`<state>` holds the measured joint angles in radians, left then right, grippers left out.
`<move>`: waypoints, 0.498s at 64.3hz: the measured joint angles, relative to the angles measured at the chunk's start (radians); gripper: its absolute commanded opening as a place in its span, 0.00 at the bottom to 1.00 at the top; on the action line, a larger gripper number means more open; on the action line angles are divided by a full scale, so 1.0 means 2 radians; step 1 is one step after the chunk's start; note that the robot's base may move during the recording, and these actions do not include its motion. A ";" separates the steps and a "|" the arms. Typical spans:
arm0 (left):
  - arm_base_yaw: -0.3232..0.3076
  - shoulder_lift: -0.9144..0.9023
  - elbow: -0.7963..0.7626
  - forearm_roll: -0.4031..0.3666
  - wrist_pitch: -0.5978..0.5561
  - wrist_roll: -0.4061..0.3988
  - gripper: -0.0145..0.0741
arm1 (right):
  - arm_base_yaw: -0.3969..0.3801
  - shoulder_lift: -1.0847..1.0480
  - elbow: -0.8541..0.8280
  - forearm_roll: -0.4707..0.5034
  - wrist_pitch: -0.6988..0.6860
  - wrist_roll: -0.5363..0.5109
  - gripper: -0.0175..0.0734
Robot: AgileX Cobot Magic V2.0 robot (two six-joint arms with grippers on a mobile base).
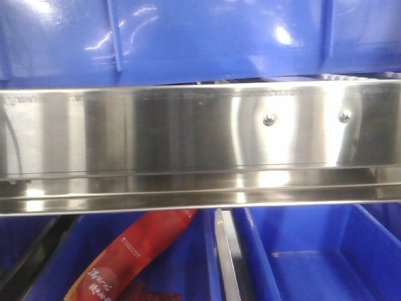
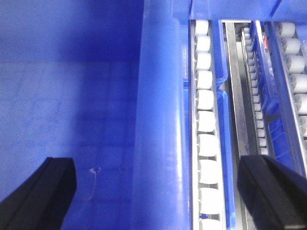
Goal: Move blue bin to conveyor side
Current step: 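Lift the blue bin with both grippers and pull it off the shelf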
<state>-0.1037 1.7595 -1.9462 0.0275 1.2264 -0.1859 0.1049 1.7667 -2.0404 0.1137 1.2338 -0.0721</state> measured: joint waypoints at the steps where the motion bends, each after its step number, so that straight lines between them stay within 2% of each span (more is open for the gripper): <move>1: 0.000 0.000 0.000 0.000 0.000 0.000 0.83 | 0.000 0.000 0.000 0.000 0.000 0.000 0.82; 14: 0.000 0.000 0.000 0.000 0.000 0.000 0.83 | 0.000 0.000 0.000 0.000 0.000 0.000 0.82; 19: 0.000 0.000 0.000 0.000 0.000 0.000 0.82 | 0.000 0.000 0.000 0.000 0.000 0.000 0.76; 24: 0.000 0.000 0.000 0.000 0.000 0.000 0.76 | 0.000 0.000 0.000 0.000 0.000 0.000 0.64; 26: 0.000 0.000 0.000 0.000 0.000 0.000 0.73 | 0.000 0.000 0.000 0.000 0.000 0.000 0.56; 27: 0.000 0.000 0.000 0.000 0.000 0.000 0.68 | 0.000 0.000 0.000 0.000 0.000 0.000 0.48; 32: 0.000 0.000 0.000 0.000 0.000 0.000 0.50 | 0.000 0.000 0.000 0.000 0.000 0.000 0.28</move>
<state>-0.1037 1.7595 -1.9468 0.0275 1.2264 -0.1859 0.1049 1.7667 -2.0404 0.1137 1.2338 -0.0721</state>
